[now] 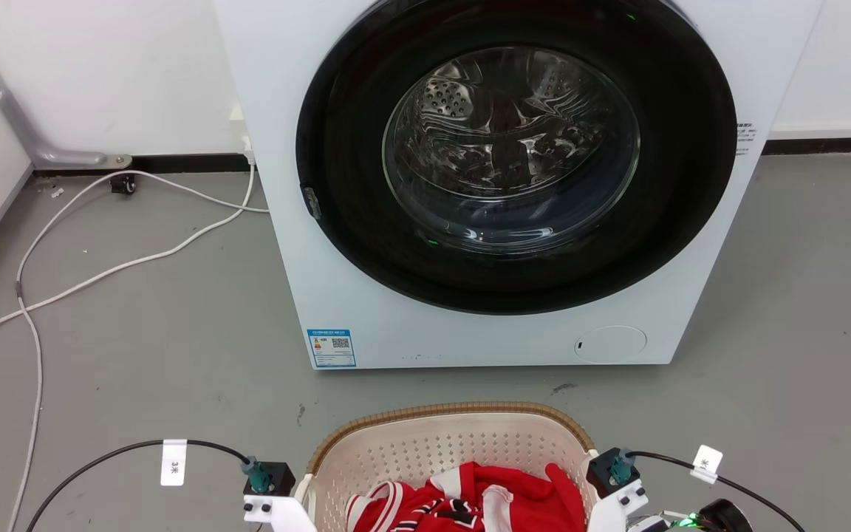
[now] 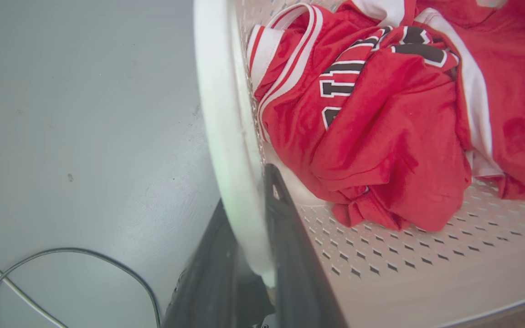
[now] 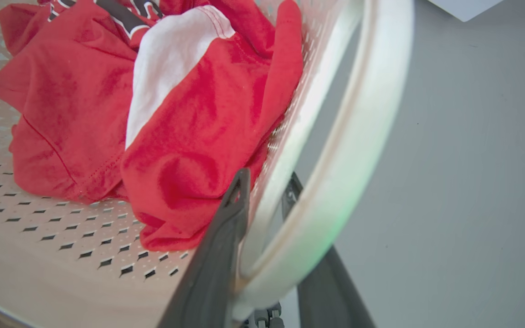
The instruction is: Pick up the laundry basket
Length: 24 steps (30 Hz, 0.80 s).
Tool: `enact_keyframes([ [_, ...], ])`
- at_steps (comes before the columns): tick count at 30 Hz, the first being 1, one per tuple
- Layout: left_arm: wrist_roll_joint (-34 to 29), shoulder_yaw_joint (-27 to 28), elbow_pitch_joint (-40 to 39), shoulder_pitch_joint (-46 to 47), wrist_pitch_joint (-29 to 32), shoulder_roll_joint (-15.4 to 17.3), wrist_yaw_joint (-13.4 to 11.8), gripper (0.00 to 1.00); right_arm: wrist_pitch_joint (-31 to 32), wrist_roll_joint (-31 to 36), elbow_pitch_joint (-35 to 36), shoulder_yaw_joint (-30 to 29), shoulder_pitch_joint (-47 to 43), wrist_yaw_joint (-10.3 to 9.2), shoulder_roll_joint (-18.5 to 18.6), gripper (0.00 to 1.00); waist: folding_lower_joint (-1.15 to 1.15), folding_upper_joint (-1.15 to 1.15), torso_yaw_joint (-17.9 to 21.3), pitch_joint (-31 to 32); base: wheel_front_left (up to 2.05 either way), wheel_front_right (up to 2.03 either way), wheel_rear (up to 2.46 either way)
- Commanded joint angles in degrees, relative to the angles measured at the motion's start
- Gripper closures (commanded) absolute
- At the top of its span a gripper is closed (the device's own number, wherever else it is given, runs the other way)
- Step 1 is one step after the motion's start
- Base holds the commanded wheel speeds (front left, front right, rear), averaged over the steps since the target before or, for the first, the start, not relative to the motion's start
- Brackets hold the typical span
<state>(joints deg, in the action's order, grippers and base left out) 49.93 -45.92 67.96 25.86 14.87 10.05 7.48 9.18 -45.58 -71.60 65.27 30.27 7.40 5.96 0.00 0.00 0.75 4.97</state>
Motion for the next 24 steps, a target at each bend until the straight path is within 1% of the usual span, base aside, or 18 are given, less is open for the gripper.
enact_keyframes([
  [1, 0.1, -0.4, 0.3, 0.4, -0.4, 1.0, -0.1, 1.0, -0.4, -0.3, -0.1, 0.4, 1.1, 0.16, 0.7, 1.0, 0.0, 0.0, 0.0, 0.0, 0.0, 0.0, 0.0],
  [24, 4.3, -5.1, 0.5, 1.6, -1.1, 1.9, -0.1, 1.0, -1.1, -4.2, -0.6, 4.8, 1.5, 0.17, 0.7, 1.0, 0.0, 0.0, 0.1, 0.2, 0.0, 0.0, 0.0],
])
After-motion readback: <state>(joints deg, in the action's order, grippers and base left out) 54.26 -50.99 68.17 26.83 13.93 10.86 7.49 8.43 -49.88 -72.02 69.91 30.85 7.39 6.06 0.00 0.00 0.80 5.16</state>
